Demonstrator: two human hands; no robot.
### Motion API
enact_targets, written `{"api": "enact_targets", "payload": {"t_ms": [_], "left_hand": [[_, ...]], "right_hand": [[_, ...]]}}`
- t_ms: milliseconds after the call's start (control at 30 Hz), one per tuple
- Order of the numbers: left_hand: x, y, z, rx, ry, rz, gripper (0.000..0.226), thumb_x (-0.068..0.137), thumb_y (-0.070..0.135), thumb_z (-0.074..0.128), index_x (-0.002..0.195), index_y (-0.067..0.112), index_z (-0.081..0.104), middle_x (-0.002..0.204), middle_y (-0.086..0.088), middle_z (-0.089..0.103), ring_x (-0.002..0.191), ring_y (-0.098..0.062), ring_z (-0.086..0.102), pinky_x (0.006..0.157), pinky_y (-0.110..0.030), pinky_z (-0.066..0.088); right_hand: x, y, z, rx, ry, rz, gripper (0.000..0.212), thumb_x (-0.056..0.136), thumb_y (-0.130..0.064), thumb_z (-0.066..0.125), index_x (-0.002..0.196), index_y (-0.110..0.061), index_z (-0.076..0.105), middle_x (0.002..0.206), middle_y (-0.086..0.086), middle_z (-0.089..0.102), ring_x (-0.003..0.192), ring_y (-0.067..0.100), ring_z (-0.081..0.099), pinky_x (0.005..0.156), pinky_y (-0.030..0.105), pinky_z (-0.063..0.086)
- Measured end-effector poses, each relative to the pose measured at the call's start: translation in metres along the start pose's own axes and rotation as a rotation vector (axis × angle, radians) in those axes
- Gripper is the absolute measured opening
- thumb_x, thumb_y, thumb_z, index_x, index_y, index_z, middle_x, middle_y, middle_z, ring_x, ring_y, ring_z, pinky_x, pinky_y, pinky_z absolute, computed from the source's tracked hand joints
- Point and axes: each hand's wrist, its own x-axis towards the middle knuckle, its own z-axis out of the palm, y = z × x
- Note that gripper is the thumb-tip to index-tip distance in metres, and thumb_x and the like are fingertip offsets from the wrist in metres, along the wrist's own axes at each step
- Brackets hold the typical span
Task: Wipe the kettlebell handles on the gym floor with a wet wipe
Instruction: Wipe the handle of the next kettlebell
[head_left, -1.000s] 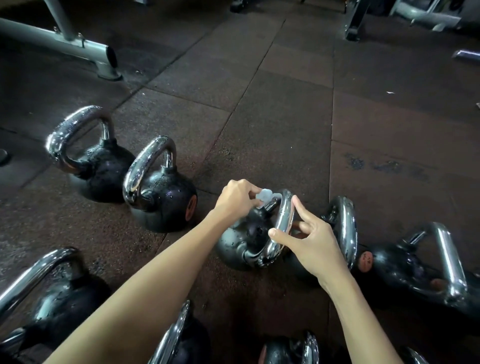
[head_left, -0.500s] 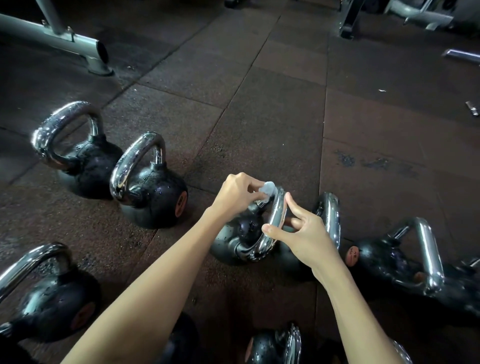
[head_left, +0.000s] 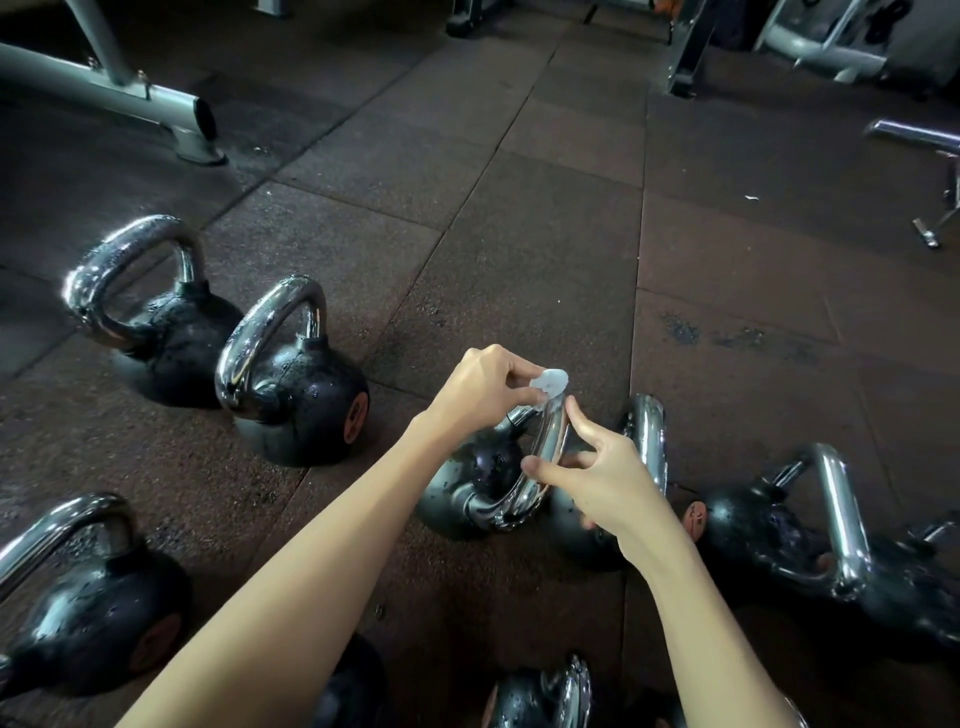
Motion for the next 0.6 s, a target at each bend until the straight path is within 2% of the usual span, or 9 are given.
{"api": "enact_targets", "payload": {"t_ms": [67,133,167,267,367,400,467,533,600], "left_hand": [[0.003,0.004,-0.003,0.01,-0.049,-0.018,0.021,0.087,0.026,0.082,0.108,0.032,0.083,0.08,0.009,0.076,0.075,-0.002,0.063,0.072,-0.016,0.049],[0.002,0.007,-0.006,0.035,-0.08,-0.018,0.023,0.086,0.029,0.084,0.109,0.033,0.082,0.081,0.005,0.077,0.079,-0.007,0.067,0.073,-0.014,0.048],[-0.001,0.007,-0.007,0.041,-0.096,-0.019,0.026,0.085,0.03,0.085,0.11,0.032,0.082,0.083,0.005,0.078,0.082,-0.007,0.068,0.073,-0.011,0.047],[-0.018,0.006,-0.003,0.059,-0.134,-0.031,0.032,0.082,0.034,0.087,0.113,0.029,0.081,0.081,0.013,0.074,0.074,0.003,0.064,0.066,-0.006,0.041],[-0.027,0.002,0.006,0.066,-0.09,-0.021,0.035,0.083,0.035,0.086,0.116,0.025,0.08,0.078,0.014,0.07,0.067,0.01,0.06,0.061,-0.001,0.037],[-0.028,0.002,0.008,0.05,-0.074,-0.026,0.033,0.084,0.033,0.085,0.115,0.023,0.081,0.081,0.01,0.073,0.074,0.011,0.064,0.062,0.0,0.038],[-0.031,0.002,0.013,0.032,-0.061,-0.035,0.032,0.085,0.033,0.084,0.115,0.022,0.081,0.103,0.005,0.079,0.089,0.009,0.067,0.072,0.0,0.044],[-0.04,0.002,0.013,0.032,-0.065,-0.021,0.03,0.085,0.032,0.084,0.113,0.021,0.081,0.121,0.008,0.076,0.083,0.016,0.062,0.075,-0.001,0.045],[-0.05,-0.004,0.01,-0.004,-0.093,0.0,0.023,0.086,0.026,0.084,0.108,0.019,0.083,0.116,0.012,0.076,0.068,0.024,0.056,0.065,0.001,0.039]], "right_hand": [[0.002,0.002,0.003,0.023,0.019,0.036,0.096,0.083,-0.029,0.085,0.155,-0.05,0.027,0.056,-0.016,0.061,0.052,0.009,0.043,0.047,0.03,0.037],[0.003,0.004,0.003,0.044,0.03,0.055,0.091,0.086,-0.022,0.081,0.155,-0.05,0.029,0.058,-0.015,0.061,0.055,0.01,0.044,0.044,0.028,0.036],[0.003,0.004,0.002,0.052,0.032,0.066,0.089,0.087,-0.017,0.077,0.155,-0.049,0.03,0.062,-0.009,0.06,0.056,0.012,0.045,0.043,0.028,0.036],[0.005,0.007,-0.003,0.057,0.02,0.097,0.086,0.089,-0.008,0.067,0.157,-0.046,0.03,0.078,0.008,0.054,0.056,0.016,0.047,0.04,0.027,0.035],[0.009,0.007,-0.006,0.069,0.017,0.123,0.083,0.093,-0.004,0.06,0.158,-0.045,0.028,0.08,0.01,0.056,0.053,0.014,0.048,0.038,0.025,0.036],[0.01,0.007,-0.008,0.087,0.009,0.131,0.083,0.095,-0.003,0.059,0.158,-0.045,0.027,0.078,0.008,0.057,0.052,0.013,0.047,0.037,0.025,0.036],[0.012,0.007,-0.011,0.124,-0.032,0.144,0.085,0.096,-0.003,0.062,0.159,-0.045,0.024,0.067,0.002,0.057,0.051,0.011,0.047,0.039,0.025,0.037],[0.014,0.009,-0.014,0.156,-0.076,0.146,0.088,0.096,-0.005,0.067,0.16,-0.045,0.021,0.058,-0.005,0.053,0.054,0.011,0.047,0.044,0.027,0.04],[0.014,0.01,-0.016,0.17,-0.099,0.137,0.089,0.096,-0.006,0.069,0.16,-0.044,0.02,0.065,-0.003,0.051,0.056,0.011,0.047,0.047,0.028,0.042]]}}
